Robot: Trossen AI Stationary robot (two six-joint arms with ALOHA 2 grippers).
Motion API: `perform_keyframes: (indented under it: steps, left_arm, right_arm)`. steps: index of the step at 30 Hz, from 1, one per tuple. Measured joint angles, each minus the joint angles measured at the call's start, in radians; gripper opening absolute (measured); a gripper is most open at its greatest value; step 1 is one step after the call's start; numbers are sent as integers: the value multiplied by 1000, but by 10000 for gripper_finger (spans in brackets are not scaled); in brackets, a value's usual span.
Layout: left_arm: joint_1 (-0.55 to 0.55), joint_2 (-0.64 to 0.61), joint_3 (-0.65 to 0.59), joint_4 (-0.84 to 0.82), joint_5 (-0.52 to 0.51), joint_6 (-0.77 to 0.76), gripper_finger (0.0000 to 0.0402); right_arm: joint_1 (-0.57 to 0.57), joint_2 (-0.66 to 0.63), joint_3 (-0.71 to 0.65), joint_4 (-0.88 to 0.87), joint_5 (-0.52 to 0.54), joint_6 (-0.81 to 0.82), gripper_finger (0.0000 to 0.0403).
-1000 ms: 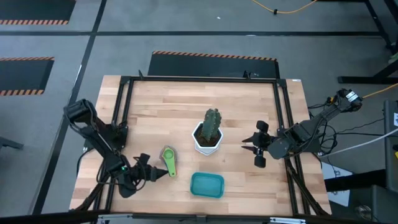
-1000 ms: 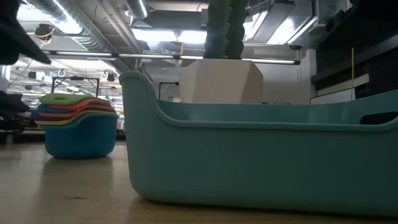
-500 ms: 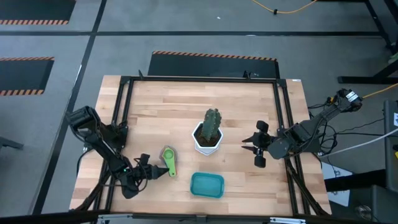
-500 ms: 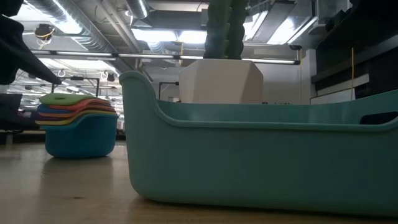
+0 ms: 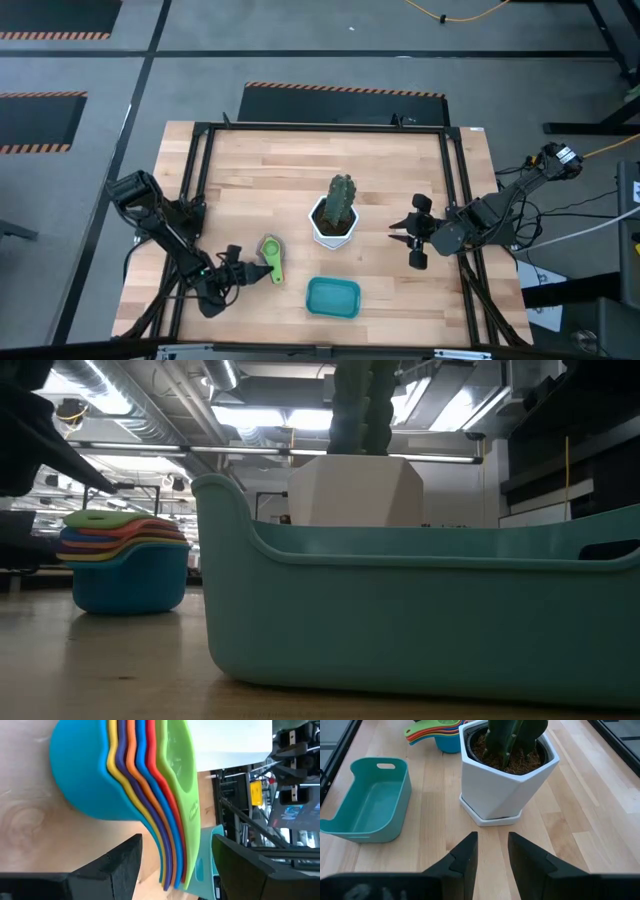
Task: Nest measuring cups in basket
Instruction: Put the nested measuring cups into the green bin
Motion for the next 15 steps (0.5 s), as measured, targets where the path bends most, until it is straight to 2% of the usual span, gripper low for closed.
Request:
perform_keyframes:
  steps: [15]
  left_arm:
    - [39,0,0,44,31,0,232]
  right_arm:
    - [0,0,0,0,0,-23,113]
